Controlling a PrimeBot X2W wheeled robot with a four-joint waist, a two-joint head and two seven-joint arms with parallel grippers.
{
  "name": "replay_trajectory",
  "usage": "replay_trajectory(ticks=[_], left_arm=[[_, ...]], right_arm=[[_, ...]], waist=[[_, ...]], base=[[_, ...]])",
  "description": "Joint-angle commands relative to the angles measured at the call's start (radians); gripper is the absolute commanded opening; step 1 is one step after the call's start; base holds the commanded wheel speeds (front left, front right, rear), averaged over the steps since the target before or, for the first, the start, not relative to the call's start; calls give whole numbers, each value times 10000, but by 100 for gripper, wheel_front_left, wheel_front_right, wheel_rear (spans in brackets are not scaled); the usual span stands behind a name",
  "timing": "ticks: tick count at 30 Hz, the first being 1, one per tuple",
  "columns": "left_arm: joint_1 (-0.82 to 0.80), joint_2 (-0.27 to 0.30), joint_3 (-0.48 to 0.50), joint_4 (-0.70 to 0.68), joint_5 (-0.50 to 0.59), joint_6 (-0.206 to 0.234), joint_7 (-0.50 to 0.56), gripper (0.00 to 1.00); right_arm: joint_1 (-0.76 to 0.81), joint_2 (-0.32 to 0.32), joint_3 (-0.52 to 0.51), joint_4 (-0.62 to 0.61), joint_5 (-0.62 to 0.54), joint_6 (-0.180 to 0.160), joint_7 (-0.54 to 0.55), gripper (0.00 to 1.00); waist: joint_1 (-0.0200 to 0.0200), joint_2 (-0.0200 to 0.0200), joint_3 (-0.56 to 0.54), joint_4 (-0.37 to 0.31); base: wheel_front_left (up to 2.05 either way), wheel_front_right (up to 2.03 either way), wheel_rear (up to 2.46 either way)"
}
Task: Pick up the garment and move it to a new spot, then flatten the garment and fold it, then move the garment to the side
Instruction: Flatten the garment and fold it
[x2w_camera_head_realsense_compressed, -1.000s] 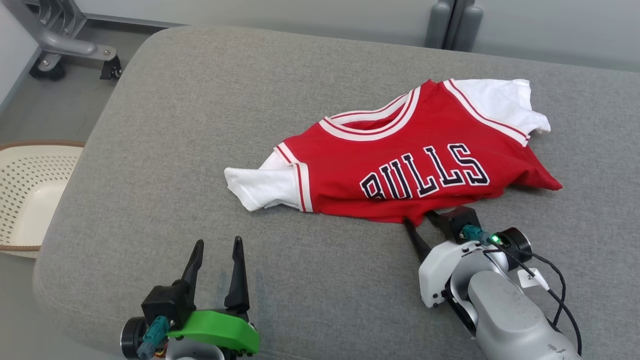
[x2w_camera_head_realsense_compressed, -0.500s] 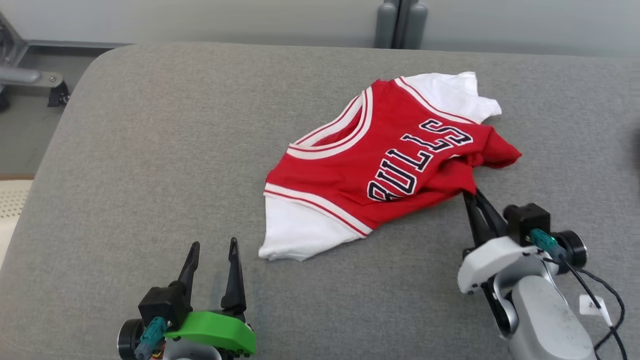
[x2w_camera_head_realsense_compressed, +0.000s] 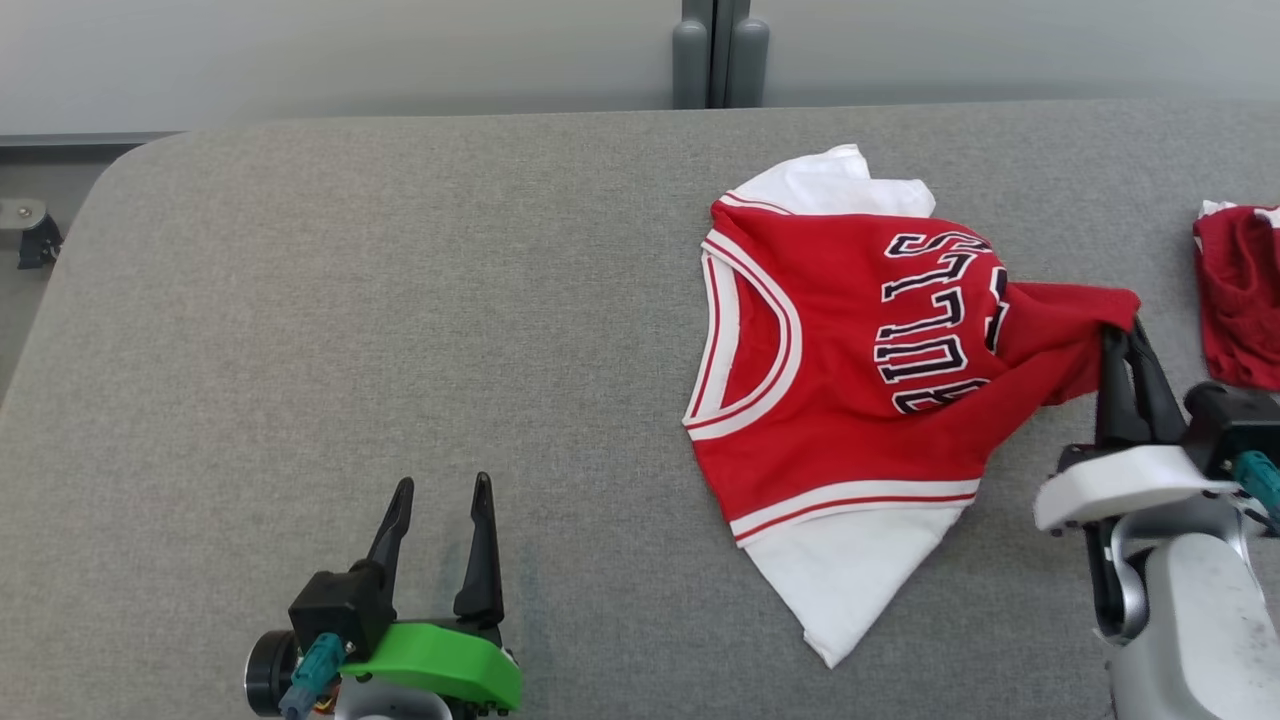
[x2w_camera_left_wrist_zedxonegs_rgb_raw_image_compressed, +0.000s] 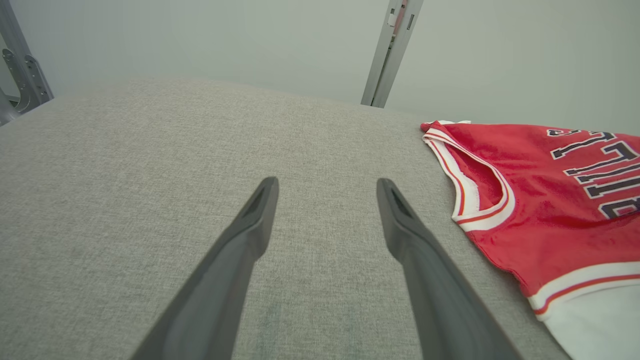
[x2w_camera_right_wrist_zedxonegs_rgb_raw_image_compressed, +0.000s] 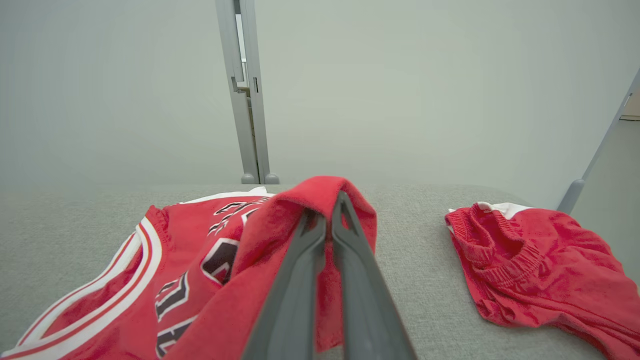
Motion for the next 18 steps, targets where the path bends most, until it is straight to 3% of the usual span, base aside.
replay_trajectory(ticks=[1, 10, 15, 16, 17, 18], left_arm=[[-11, 22, 5, -14, 92, -5, -5, 100], [35, 21, -152, 0, -10, 60, -3, 100], [187, 20, -119, -24, -27, 89, -3, 100], [216, 20, -104, -33, -28, 92, -3, 100], [244, 20, -85, -37, -23, 90, -3, 100], [260, 20, -58, -37, -16, 89, -3, 100]], right_arm=[[-177, 17, 406, -43, 57, -14, -27, 0], [-629, -2, 3911, 1387, 788, -15, 126, 0], [-685, -9, 5277, 2399, 1166, -15, 171, 0], [-701, -9, 5459, 2532, 1190, -15, 158, 9], [-714, -9, 5642, 2657, 1281, -15, 136, 29], [-728, -9, 5759, 2711, 1370, -15, 111, 56]], waist=[[0, -1, -37, 137], [0, -1, -184, 925], [0, -1, -218, 1217], [0, -1, -222, 1233], [0, -1, -232, 1239], [0, -1, -242, 1230]], base=[[0, 0, 0], [0, 0, 0], [0, 0, 0], [0, 0, 0], [0, 0, 0], [0, 0, 0]])
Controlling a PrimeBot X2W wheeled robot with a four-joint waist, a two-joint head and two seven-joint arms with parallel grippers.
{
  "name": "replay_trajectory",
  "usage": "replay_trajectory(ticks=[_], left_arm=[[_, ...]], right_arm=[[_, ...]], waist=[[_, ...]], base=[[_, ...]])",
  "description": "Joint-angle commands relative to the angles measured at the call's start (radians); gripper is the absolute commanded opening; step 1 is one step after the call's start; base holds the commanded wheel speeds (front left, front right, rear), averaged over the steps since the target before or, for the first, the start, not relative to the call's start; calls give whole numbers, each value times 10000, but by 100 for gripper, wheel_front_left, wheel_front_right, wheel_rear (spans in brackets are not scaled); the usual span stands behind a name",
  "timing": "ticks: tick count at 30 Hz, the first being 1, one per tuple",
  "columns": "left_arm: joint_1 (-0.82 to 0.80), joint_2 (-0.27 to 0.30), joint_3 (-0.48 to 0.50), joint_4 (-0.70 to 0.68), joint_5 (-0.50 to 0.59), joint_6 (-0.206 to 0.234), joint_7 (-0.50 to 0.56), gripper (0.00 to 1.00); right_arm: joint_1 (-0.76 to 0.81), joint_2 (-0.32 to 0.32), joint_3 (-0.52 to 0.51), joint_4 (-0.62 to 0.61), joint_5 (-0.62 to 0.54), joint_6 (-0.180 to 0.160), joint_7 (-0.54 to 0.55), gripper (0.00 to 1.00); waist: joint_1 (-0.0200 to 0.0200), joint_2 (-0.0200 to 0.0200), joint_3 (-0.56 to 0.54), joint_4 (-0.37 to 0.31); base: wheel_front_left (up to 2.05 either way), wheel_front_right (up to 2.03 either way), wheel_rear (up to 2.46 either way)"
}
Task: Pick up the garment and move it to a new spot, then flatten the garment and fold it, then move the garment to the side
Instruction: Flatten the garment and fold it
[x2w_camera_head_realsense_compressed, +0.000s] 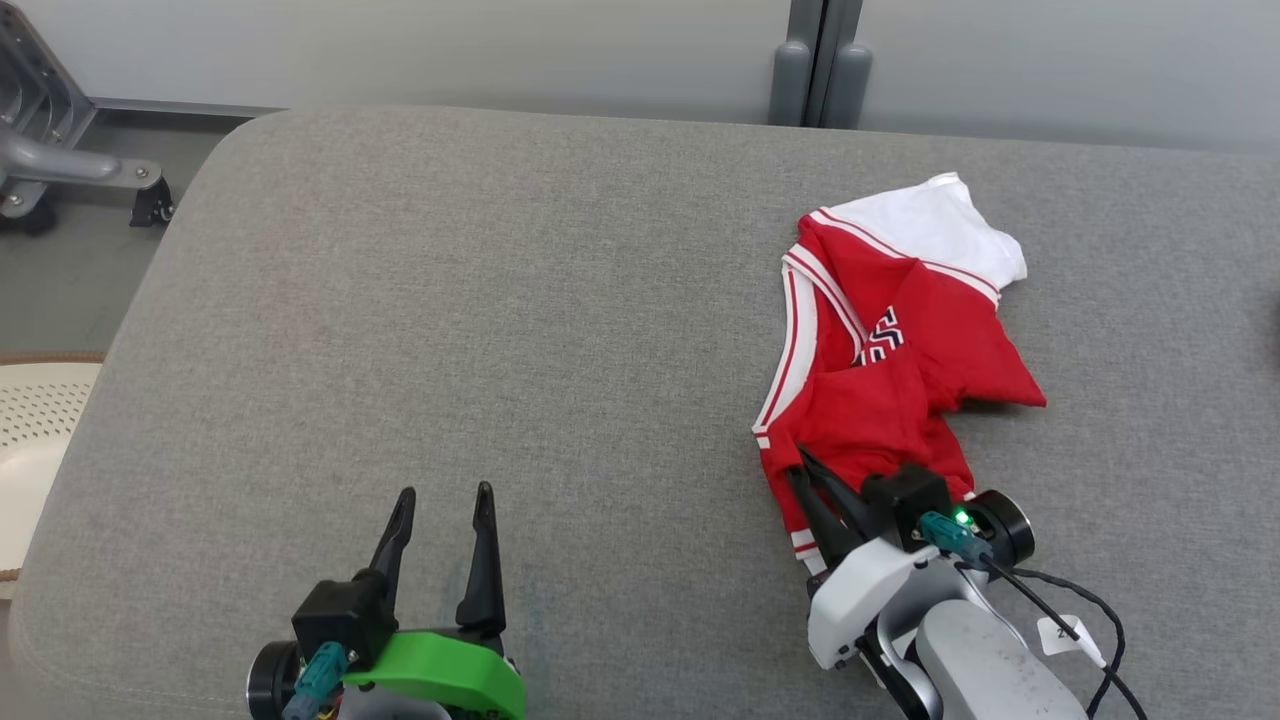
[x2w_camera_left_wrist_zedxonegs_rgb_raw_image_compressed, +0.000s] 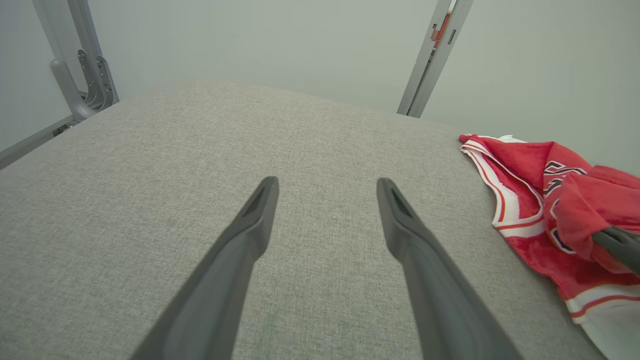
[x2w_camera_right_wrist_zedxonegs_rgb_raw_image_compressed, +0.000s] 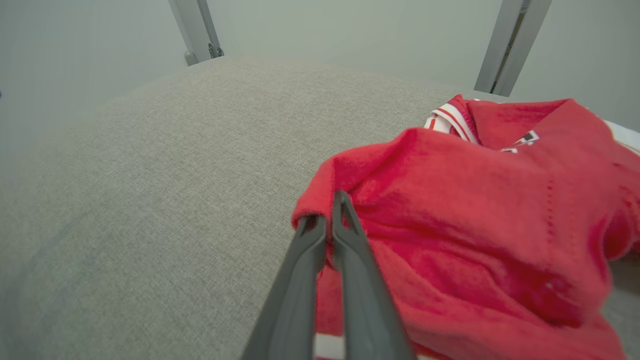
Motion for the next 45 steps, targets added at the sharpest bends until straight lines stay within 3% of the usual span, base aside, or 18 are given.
replay_trajectory(ticks=[1, 9, 17, 23, 36, 37, 38, 39, 40, 42, 45], left_arm=[[185, 20, 77, -24, 7, 50, -5, 100], [358, 20, 61, -20, 114, -8, -5, 100], [323, 20, 47, -47, 134, -21, -3, 100], [72, 20, -55, -2, 82, -44, -3, 100], [-93, 19, 8, 55, -8, 23, -3, 100], [-82, 19, 12, 49, -13, 31, -3, 100], [-64, 19, 21, 43, -16, 41, -5, 100], [-51, 19, 32, 37, -18, 46, -3, 100], [-37, 19, 46, 26, -20, 57, -3, 100], [-10, 19, 78, -15, -21, 68, -3, 100], [54, 19, 130, -89, 8, 92, -3, 100]], right_arm=[[-138, -41, 128, 34, 130, -15, -84, 100], [121, -37, 116, -791, 122, -15, -209, 100], [993, -34, -1530, -2240, -403, -15, -145, 100], [718, -26, -1971, -1757, -845, -15, 305, 100], [-374, -34, -1471, -555, -700, -15, 1857, 100], [-412, -35, -1419, -545, -673, -15, 1996, 75], [-454, -37, -1385, -589, -636, -15, 2124, 41], [-471, -38, -1377, -642, -615, -15, 2219, 35], [-472, -35, -1366, -736, -594, -15, 2329, 13], [-401, -37, -1381, -961, -640, -15, 2525, 0], [-144, -35, -1365, -1509, -625, -15, 2894, 0]], waist=[[0, 0, -42, -24], [0, 0, -201, -627], [0, 0, -136, -1038], [0, 0, 52, -935], [0, 0, 148, -509], [0, 0, 136, -509], [0, 0, 124, -515], [0, 0, 115, -523], [0, 0, 108, -538], [0, 0, 100, -593], [0, 0, 95, -764]], base=[[0, 0, 0], [0, 0, 0], [0, 0, 0], [0, 0, 0], [0, 0, 0], [0, 0, 0], [0, 0, 0], [0, 0, 0], [0, 0, 0], [0, 0, 0], [0, 0, 0]])
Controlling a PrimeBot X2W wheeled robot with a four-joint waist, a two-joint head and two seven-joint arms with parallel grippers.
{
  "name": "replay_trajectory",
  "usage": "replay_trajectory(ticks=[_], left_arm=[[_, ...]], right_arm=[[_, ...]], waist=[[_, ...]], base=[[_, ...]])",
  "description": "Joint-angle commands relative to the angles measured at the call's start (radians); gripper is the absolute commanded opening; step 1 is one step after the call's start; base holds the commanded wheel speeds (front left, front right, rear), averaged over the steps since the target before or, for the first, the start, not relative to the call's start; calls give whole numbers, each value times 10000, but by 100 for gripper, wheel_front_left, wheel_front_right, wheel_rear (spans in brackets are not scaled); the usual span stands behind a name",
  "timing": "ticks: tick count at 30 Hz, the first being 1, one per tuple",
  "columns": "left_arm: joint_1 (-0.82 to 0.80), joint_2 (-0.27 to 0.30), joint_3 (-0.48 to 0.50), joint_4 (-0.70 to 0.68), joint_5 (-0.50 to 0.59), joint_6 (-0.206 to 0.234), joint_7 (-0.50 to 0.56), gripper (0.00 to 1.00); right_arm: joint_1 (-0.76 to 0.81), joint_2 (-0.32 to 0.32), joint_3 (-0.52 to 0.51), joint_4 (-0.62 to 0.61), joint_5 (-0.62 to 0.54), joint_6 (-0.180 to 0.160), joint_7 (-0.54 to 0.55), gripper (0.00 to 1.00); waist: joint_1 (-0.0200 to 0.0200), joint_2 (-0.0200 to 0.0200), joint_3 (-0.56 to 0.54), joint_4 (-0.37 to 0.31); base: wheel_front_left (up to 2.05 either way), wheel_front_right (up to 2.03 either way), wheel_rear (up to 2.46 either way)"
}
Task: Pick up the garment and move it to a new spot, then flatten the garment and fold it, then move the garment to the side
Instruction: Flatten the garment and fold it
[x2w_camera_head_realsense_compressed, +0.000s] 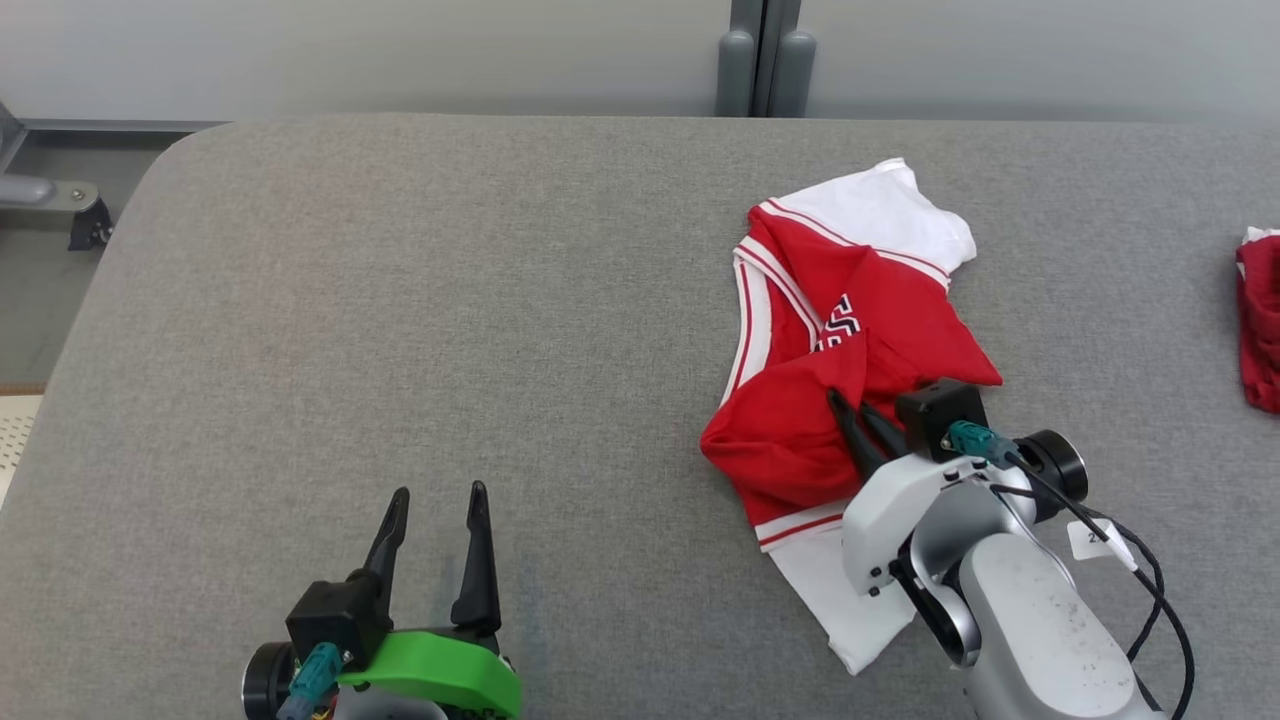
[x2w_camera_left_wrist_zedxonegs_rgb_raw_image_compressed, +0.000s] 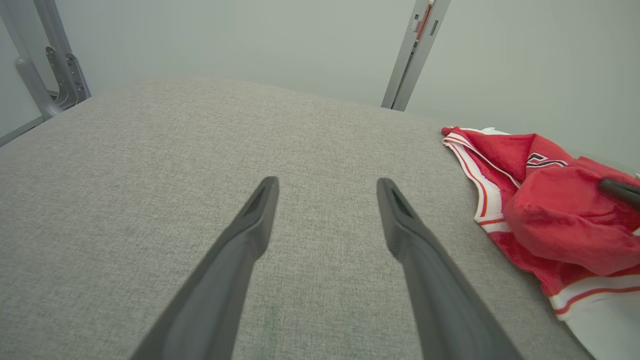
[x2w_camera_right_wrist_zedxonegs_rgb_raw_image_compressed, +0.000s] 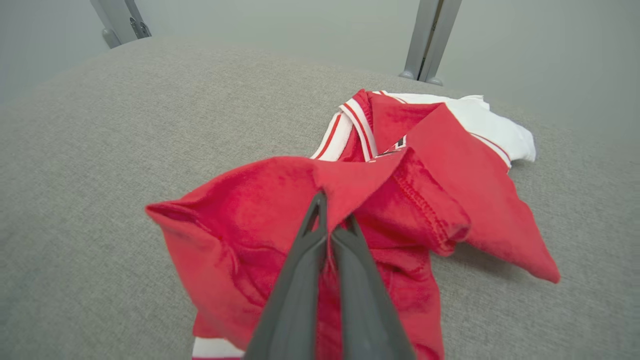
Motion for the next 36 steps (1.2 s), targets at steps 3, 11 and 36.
replay_trajectory(ticks=[3, 11, 36], left_arm=[[11, 19, 76, -55, 42, 28, -3, 100], [-51, 21, 106, -102, 166, -37, -3, 100], [-426, 22, 76, 105, 378, -232, -1, 100]], right_arm=[[300, -36, -77, -696, -101, -15, 307, 0], [811, -152, -1356, -2672, -613, -15, 645, 0], [1184, -350, -5152, -975, -1348, -16, -1055, 66]], waist=[[0, 0, 4, -338], [0, 0, 41, -1134], [0, 0, 578, -1993]], base=[[0, 0, 0], [0, 0, 0], [0, 0, 0]])
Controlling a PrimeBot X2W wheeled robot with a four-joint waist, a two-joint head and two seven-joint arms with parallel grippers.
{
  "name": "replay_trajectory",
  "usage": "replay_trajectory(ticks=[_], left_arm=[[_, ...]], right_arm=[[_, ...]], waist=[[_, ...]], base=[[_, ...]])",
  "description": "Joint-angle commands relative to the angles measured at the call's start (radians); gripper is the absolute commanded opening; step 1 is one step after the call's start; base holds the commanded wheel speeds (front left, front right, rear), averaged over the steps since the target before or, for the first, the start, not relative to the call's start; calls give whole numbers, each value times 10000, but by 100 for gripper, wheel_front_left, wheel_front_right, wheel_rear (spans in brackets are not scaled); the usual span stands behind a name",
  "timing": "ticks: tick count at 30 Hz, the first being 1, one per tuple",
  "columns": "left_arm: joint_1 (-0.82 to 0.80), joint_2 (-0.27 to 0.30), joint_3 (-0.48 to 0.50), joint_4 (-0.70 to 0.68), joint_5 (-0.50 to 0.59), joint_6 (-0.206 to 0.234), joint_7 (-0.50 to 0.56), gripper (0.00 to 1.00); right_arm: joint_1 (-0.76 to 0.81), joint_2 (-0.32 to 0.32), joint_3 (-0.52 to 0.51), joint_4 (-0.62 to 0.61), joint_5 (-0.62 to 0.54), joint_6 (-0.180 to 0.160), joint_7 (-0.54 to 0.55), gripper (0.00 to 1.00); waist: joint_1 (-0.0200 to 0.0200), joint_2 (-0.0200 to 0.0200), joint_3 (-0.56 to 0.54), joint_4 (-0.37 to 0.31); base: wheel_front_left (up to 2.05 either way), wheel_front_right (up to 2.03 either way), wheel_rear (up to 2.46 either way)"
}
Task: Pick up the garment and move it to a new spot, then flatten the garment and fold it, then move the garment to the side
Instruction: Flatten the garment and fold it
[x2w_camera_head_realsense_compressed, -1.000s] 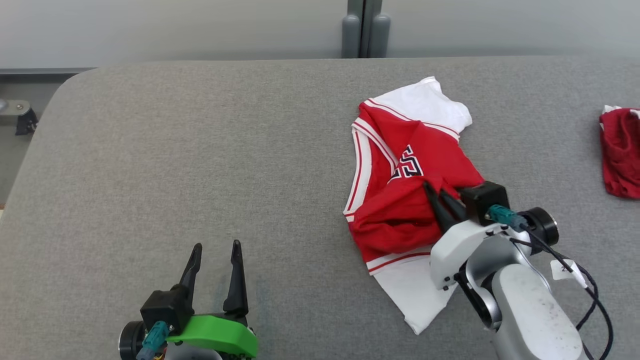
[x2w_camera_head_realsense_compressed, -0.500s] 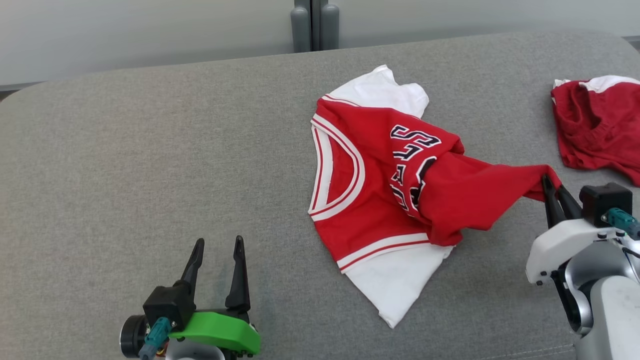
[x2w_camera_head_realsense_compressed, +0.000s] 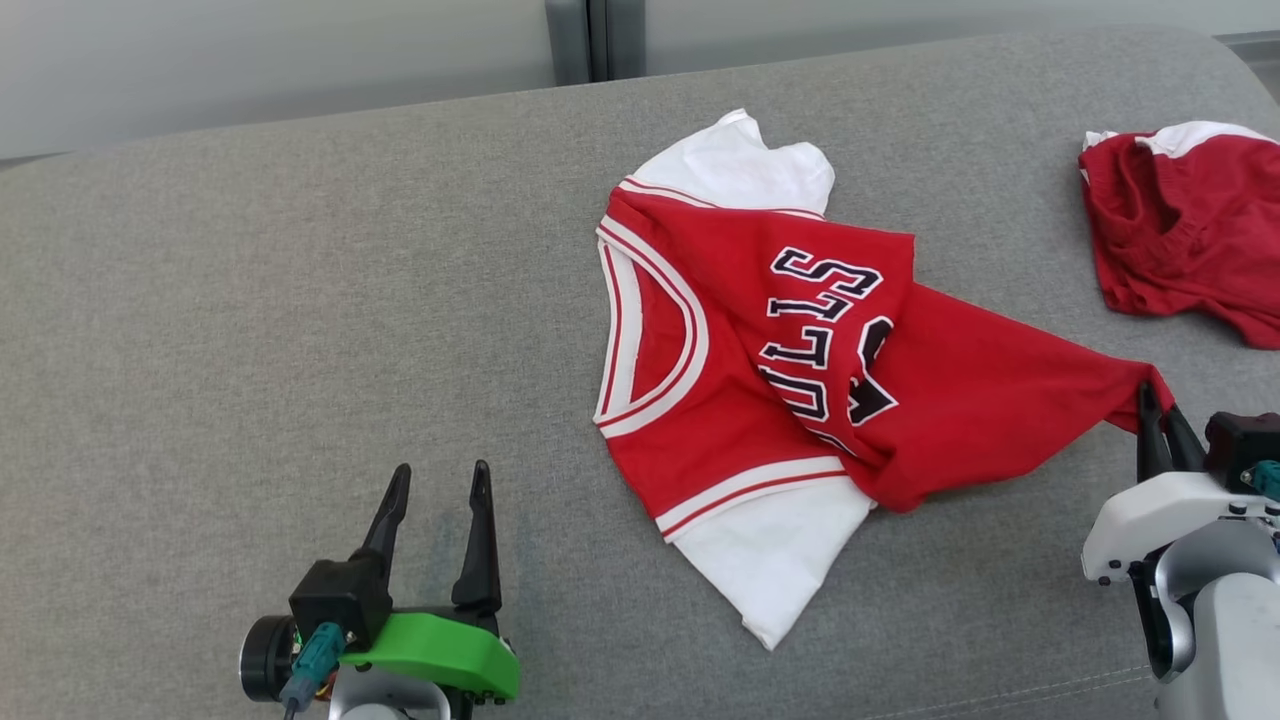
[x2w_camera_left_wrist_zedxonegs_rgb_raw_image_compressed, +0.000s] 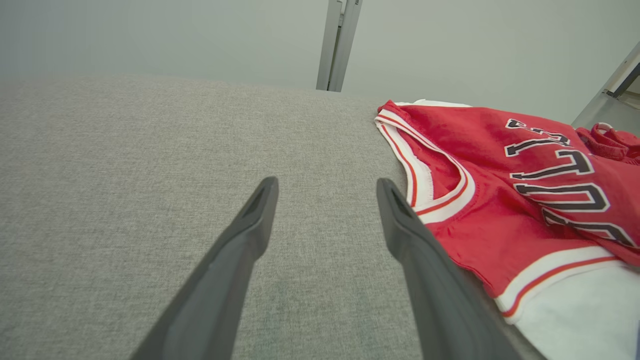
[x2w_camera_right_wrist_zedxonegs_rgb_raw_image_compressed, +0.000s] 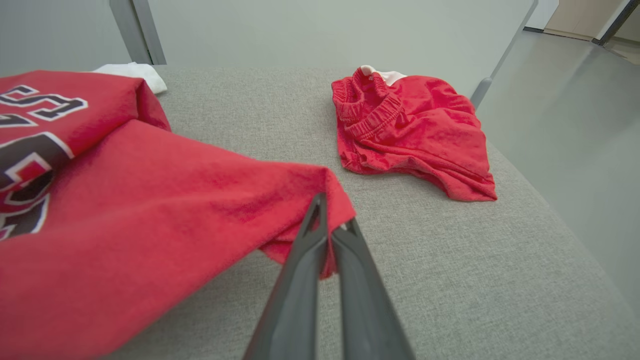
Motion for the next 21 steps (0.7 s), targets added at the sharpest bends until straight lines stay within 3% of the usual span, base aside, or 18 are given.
replay_trajectory(ticks=[1, 12, 21], left_arm=[[-78, 26, -3, 41, 11, -31, -1, 100], [217, 26, -107, 88, -95, -90, -1, 100], [-171, 31, -1521, 726, -206, -660, 457, 100]], right_arm=[[-82, 22, -127, 140, -165, -16, -252, 100], [288, 203, -797, 234, -624, -16, -994, 100], [382, 306, 200, -392, -256, -16, -1270, 100]], waist=[[0, 0, -39, -23], [0, 0, -469, -264], [0, 0, -525, -572]], base=[[0, 0, 0], [0, 0, 0], [0, 0, 0]])
